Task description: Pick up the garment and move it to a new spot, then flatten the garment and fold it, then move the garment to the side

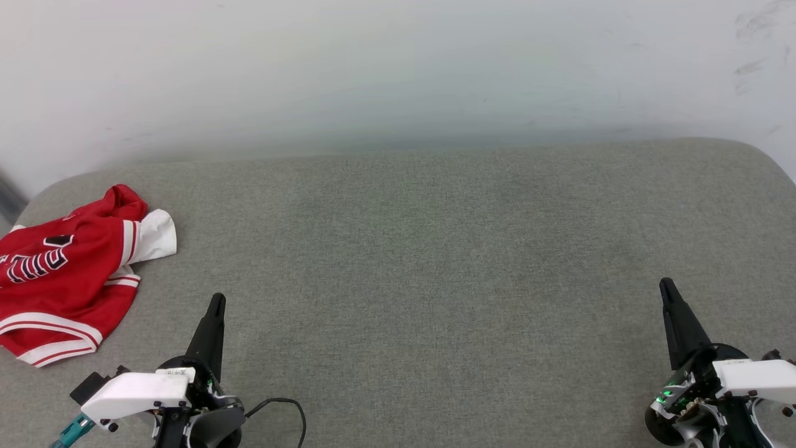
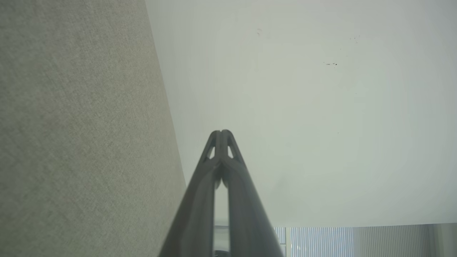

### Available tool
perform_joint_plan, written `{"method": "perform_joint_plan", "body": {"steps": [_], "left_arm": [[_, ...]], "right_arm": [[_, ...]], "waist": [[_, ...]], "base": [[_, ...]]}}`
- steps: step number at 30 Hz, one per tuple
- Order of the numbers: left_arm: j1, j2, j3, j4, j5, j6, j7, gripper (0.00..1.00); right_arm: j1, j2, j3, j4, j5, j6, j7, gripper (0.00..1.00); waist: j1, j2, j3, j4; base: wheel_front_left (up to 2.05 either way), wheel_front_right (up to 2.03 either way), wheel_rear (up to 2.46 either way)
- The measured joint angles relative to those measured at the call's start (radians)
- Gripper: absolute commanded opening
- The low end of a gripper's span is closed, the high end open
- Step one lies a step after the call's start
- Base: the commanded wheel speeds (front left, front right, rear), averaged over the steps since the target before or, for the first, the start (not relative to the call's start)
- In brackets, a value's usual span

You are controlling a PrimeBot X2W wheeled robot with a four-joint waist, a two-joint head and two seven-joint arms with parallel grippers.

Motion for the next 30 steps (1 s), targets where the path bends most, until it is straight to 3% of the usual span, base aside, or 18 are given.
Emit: {"method": "perform_joint_plan", "body": {"steps": [6, 7, 21, 30], "left_arm": [[0.004, -0.001, -0.001, 0.008, 0.000, 0.000, 0.000, 0.00], [0.013, -0.002, -0.002, 0.017, 0.000, 0.000, 0.000, 1.00], [0.062, -0.007, -0.012, 0.020, 0.038, 0.001, -0.053, 1.00], [0.071, -0.007, 0.027, 0.010, 0.130, 0.001, -0.093, 1.00]], "right_arm": [[0.006, 0.000, 0.001, 0.008, 0.000, 0.000, 0.000, 0.00], [0.015, 0.001, 0.001, 0.017, 0.000, 0.000, 0.000, 1.00], [0.057, 0.002, 0.029, 0.032, -0.051, 0.000, -0.051, 1.00], [0.057, 0.003, 0.017, 0.019, -0.208, 0.000, -0.091, 1.00]], "waist": [[0.0000, 0.0000, 0.000, 0.000], [0.0000, 0.0000, 0.000, 0.000], [0.0000, 0.0000, 0.002, -0.002], [0.0000, 0.0000, 0.005, -0.004]], "base": [[0.00, 0.00, 0.00], [0.00, 0.00, 0.00], [0.00, 0.00, 0.00], [0.00, 0.00, 0.00]]}}
